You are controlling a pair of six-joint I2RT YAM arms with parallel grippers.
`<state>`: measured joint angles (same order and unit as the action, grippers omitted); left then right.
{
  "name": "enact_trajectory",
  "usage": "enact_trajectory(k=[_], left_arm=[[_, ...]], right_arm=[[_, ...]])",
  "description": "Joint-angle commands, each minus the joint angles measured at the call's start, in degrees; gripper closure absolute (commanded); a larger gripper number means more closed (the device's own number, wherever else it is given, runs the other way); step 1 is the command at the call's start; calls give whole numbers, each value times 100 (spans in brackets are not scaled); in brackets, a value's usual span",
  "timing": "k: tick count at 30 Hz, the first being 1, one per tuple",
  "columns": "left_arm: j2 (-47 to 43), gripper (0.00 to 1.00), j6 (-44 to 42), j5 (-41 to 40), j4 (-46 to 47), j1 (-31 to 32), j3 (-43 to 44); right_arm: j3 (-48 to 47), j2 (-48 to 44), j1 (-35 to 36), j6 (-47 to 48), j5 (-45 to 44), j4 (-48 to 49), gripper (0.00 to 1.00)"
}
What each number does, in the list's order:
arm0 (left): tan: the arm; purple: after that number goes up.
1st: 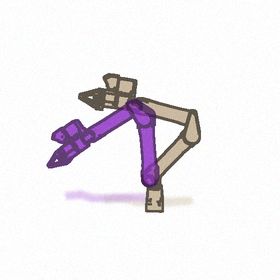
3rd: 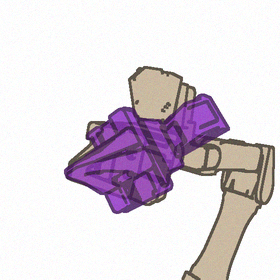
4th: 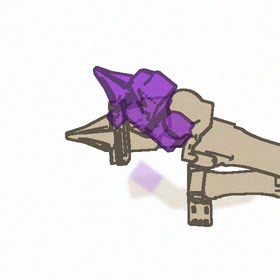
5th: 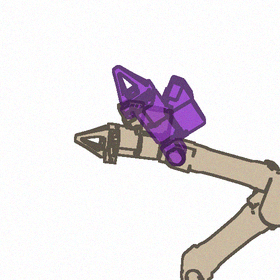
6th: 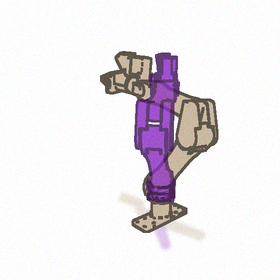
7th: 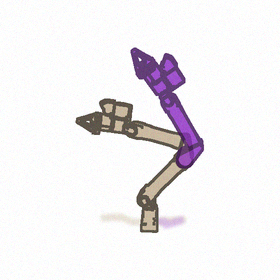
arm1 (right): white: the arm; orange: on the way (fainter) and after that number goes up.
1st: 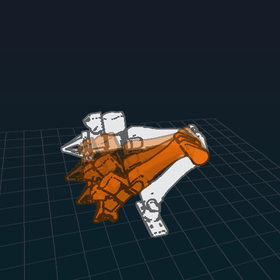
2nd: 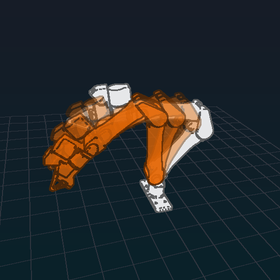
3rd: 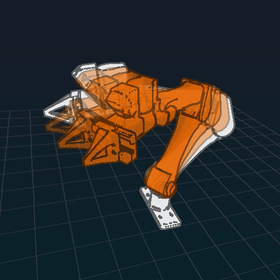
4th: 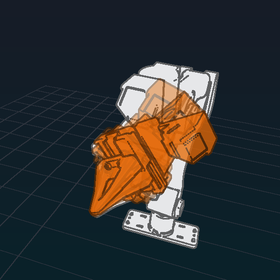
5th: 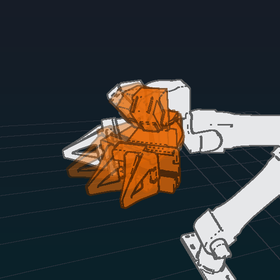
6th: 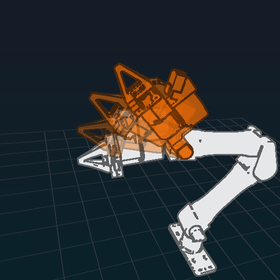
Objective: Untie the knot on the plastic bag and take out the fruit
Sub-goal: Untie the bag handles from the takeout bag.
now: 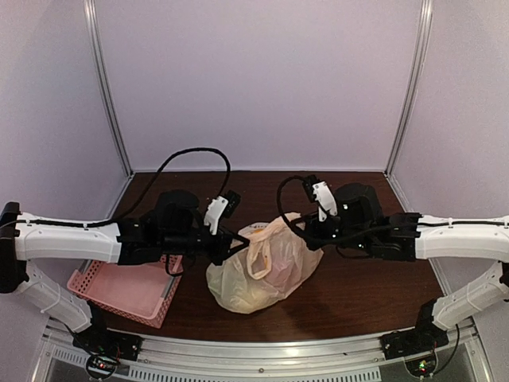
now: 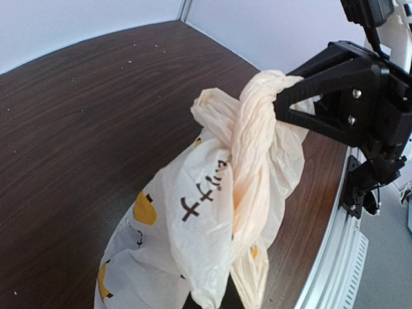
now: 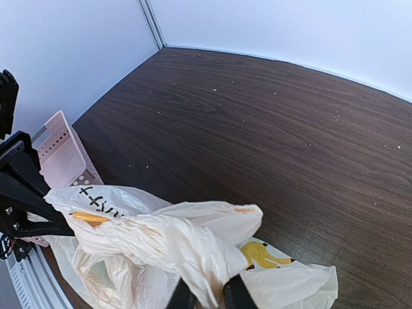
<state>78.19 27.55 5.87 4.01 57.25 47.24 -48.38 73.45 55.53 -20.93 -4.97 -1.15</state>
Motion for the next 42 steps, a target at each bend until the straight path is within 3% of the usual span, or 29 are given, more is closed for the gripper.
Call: enact_trajectory(k=[1, 5, 11, 18, 33, 38, 42], left_arm=[[-91, 100, -194, 568, 210, -66, -50], [-68, 100, -215, 673, 251, -72, -23], [-74, 100, -221, 755, 188, -68, 45], [58, 100, -158, 750, 30, -72, 159], [144, 100, -110, 847, 86, -66, 219], [143, 100, -110, 843, 100, -65, 232], [153, 100, -126, 842, 70, -66, 240]], right_arm=[[-279, -489, -166, 372, -70, -638, 77], [-462, -705, -223, 519, 98, -1001, 61], [-1112, -426, -244, 937, 394, -1729, 48], [-1697, -2, -245, 1412, 1111, -2144, 43], [-2257, 780, -244, 2017, 1504, -2372, 47], [-2176, 822, -244, 2181, 1328, -2333, 32], [-2149, 874, -245, 2255, 1235, -2335, 28]])
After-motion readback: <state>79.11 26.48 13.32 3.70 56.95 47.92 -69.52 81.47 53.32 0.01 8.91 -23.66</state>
